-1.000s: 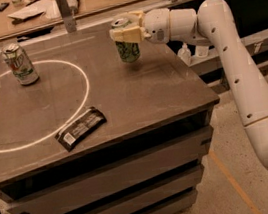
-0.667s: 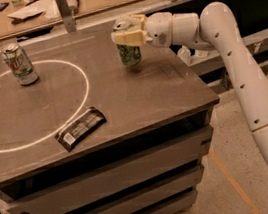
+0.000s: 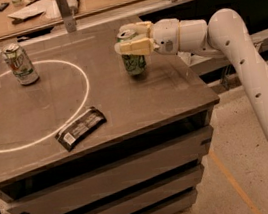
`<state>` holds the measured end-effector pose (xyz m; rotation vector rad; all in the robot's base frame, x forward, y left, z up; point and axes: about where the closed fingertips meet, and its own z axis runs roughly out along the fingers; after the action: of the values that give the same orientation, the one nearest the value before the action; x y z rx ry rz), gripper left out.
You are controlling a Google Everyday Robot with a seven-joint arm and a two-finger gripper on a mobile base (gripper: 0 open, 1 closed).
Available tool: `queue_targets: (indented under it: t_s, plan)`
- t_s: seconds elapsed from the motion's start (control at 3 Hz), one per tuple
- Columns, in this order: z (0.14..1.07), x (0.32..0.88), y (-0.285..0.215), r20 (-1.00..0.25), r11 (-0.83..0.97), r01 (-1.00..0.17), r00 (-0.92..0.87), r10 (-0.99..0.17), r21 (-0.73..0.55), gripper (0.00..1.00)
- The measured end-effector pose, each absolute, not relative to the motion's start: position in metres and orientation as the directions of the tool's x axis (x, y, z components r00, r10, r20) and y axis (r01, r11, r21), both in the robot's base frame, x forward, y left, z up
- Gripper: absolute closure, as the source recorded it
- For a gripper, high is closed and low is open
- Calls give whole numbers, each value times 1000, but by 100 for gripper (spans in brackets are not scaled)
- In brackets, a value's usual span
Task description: Place green can upright
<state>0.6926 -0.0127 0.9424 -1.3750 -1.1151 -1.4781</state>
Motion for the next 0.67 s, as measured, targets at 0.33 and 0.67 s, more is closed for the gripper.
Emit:
queue_targets:
  t_s: [0.33,0.67]
  plan:
    - [942,689,-11,998,-276,959,-61,6,60,0]
    - [942,689,-11,998,-276,959,-61,6,60,0]
